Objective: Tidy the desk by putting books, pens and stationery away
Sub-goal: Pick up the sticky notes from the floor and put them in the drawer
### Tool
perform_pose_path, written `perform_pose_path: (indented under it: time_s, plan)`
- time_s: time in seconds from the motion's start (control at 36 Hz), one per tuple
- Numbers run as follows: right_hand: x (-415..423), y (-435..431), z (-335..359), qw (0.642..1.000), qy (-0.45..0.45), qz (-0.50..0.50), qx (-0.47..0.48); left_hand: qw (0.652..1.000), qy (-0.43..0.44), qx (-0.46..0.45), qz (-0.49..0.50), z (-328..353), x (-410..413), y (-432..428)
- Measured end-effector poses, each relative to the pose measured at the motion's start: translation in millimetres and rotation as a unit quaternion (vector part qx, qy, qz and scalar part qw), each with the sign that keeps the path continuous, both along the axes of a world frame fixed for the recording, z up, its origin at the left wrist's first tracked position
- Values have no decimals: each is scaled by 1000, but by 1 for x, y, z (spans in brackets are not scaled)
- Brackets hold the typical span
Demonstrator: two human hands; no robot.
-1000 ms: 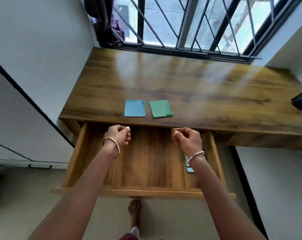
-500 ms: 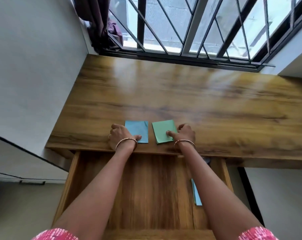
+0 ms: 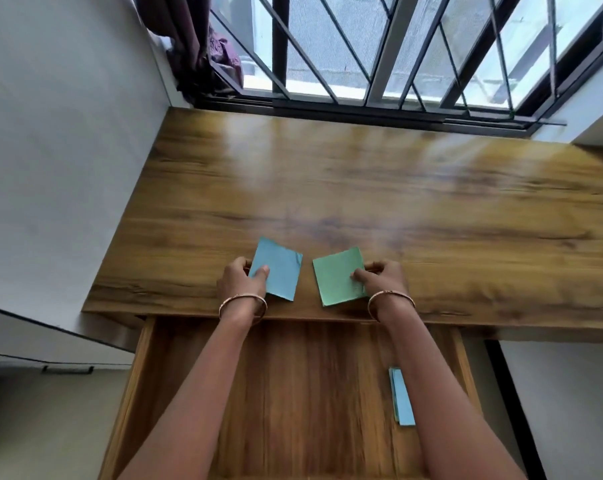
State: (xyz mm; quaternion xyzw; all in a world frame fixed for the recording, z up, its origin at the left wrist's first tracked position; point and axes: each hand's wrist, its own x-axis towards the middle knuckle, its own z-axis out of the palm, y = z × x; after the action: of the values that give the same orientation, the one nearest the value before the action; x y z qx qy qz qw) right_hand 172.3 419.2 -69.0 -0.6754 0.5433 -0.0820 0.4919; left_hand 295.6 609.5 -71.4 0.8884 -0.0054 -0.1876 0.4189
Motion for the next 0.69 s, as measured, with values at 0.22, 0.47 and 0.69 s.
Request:
perform_pose_path:
  time_s: [0.22, 0.47, 0.69]
  plan:
    - [-19, 17, 26, 915, -264, -128, 276, 968, 126, -215, 0, 10, -22, -8]
    - [-22, 41, 34, 934, -266, -167, 173, 846, 345, -405, 12, 29, -67, -29]
    - [-42, 41, 34, 960, -187, -210, 18, 807, 391, -442, -4, 31, -94, -42]
